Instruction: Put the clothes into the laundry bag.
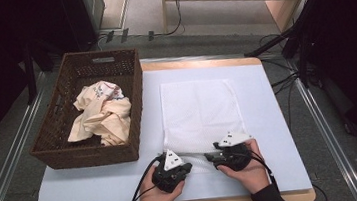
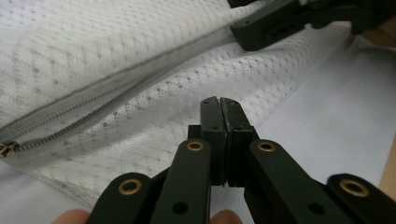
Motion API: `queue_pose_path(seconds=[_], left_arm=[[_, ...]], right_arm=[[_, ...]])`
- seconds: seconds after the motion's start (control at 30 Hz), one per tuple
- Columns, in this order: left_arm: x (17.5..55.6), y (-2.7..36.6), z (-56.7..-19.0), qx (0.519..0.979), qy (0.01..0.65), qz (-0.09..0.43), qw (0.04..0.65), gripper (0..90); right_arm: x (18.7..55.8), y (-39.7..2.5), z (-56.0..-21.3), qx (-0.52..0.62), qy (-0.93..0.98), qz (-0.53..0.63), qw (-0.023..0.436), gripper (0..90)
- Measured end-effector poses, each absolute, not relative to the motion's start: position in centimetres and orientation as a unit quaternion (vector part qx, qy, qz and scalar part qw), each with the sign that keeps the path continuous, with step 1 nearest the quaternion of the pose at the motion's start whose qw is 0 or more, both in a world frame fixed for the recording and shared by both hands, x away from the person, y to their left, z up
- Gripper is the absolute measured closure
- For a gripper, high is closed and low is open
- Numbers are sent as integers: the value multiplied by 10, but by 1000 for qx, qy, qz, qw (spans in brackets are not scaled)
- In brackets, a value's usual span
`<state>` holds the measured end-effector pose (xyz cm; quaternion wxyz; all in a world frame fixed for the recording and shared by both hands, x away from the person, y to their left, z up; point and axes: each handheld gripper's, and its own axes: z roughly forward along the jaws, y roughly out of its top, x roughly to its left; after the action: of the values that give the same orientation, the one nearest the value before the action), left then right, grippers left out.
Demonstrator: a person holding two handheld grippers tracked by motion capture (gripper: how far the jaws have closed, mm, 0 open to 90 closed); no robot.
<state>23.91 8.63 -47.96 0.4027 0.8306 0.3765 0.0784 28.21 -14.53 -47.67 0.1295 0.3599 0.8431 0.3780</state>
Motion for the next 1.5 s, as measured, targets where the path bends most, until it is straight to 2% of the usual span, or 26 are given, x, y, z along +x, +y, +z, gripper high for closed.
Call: queue_pose_path(seconds=[0.13, 0.17, 0.2, 0.3, 0.53, 0.7, 0.8, 0.93, 1.0, 1.03, 1.07, 1.1, 1.23, 1.27, 1.3, 1.33, 1.4, 1.5], left_arm=[[239, 86, -480, 830, 377, 78, 403, 900], [239, 86, -480, 830, 377, 78, 403, 900], [239, 86, -480, 831, 375, 77, 403, 900], [239, 87, -480, 831, 375, 77, 404, 900], [239, 86, -480, 831, 375, 78, 403, 900], [239, 86, -480, 832, 375, 79, 401, 900], [240, 87, -480, 830, 377, 74, 405, 900], [240, 87, -480, 830, 378, 71, 404, 900], [240, 87, -480, 830, 377, 72, 404, 900], [240, 87, -480, 830, 377, 72, 404, 900], [240, 87, -480, 830, 377, 72, 405, 900], [240, 87, -480, 830, 377, 73, 405, 900], [240, 87, -480, 830, 377, 73, 405, 900], [240, 87, -480, 830, 377, 73, 405, 900], [240, 87, -480, 830, 377, 73, 404, 900], [240, 87, -480, 830, 377, 73, 404, 900], [241, 87, -480, 831, 377, 69, 403, 900], [240, 87, -480, 831, 377, 70, 403, 900]], right_arm=[[289, -151, -477, 374, 837, 383, 117, 772], [289, -151, -477, 374, 837, 383, 117, 772], [294, -156, -475, 388, 824, 400, 105, 827], [303, -161, -473, 408, 809, 411, 97, 871], [327, -169, -470, 445, 791, 399, 132, 881], [336, -190, -484, 477, 776, 393, 126, 883], [335, -194, -480, 474, 772, 400, 135, 877], [331, -201, -473, 467, 761, 432, 123, 800], [329, -201, -472, 458, 771, 427, 116, 701], [329, -201, -472, 458, 771, 427, 116, 701], [327, -198, -474, 448, 785, 415, 109, 568], [326, -196, -475, 441, 793, 407, 106, 512], [319, -185, -477, 418, 815, 380, 127, 416], [319, -185, -477, 418, 815, 380, 127, 416], [317, -180, -480, 411, 825, 366, 130, 345], [317, -180, -480, 411, 825, 366, 130, 345], [315, -174, -483, 404, 829, 354, 154, 270], [316, -174, -486, 410, 823, 357, 161, 222]])
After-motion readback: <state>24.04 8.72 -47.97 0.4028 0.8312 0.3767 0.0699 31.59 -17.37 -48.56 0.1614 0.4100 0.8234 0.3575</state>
